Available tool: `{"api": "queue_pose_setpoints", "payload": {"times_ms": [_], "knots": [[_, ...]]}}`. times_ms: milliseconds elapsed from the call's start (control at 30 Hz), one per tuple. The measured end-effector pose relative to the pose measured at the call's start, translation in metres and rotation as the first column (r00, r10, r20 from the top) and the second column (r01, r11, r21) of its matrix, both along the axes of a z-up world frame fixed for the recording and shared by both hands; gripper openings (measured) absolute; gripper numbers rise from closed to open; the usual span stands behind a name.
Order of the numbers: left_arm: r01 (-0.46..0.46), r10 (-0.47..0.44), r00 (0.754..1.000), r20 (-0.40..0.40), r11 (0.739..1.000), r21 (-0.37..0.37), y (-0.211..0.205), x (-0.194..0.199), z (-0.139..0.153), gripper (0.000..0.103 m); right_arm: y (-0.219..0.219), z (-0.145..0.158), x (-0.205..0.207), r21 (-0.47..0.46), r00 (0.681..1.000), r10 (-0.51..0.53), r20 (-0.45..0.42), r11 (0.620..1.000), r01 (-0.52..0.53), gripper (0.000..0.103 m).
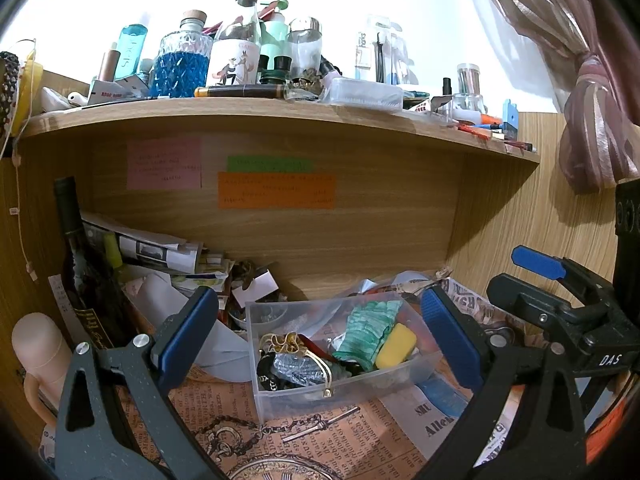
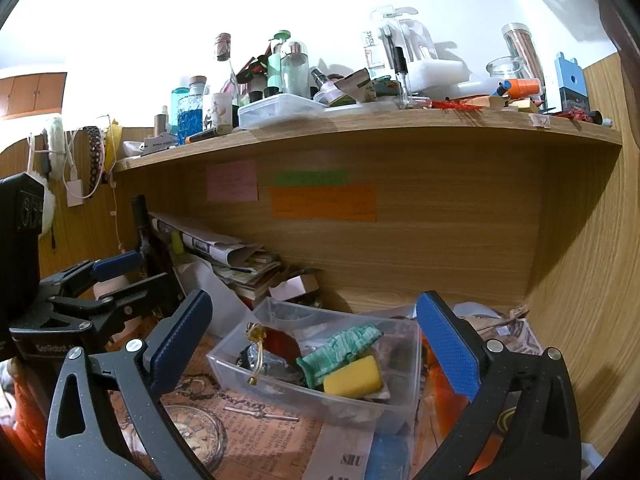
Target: Organize soft objects
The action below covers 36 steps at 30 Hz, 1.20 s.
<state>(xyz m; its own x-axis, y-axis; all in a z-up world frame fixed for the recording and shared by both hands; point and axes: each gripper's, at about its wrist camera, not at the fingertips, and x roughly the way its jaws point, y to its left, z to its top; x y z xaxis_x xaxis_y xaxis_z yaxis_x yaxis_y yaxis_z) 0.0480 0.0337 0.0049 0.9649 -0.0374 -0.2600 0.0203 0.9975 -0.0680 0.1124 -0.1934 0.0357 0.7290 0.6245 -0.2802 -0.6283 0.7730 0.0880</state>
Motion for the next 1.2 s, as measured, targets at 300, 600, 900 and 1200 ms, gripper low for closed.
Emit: {"api": "queue_pose_setpoints", "payload": {"times_ms": [300,600,900,1200], "knots": [[0.008,-0.008,1.000,-0.004,1.000,0.006,-0.0004,0.0017,-0.0018,0.103,-0.0010,-0.0007,0.0004,0.001,1.000,0.003,-0.001,1.000,-0.003,0.102],[0.019,-0.019,1.000,-0.004,1.000,0.009,-0.0002,0.0032,-0.0022,0.103,-0.0008,-0.0009,0.0002,0.002,1.000,0.002,-0.002,1.000,-0.002,0.103],[0.019,-0.019,1.000,-0.004,1.000,0.011,-0.0009,0.0029,-0.0022,0.103,0.0000,-0.0015,-0.0002,0.001,1.000,0.001,-0.002,1.000,-0.001,0.103],[0.023,-0.023,1.000,-0.001,1.000,0.004,-0.0011,0.0025,-0.0022,0.103,0.0005,-0.0026,-0.0010,0.001,1.000,-0.001,-0.001,1.000,0.001,0.103]]}}
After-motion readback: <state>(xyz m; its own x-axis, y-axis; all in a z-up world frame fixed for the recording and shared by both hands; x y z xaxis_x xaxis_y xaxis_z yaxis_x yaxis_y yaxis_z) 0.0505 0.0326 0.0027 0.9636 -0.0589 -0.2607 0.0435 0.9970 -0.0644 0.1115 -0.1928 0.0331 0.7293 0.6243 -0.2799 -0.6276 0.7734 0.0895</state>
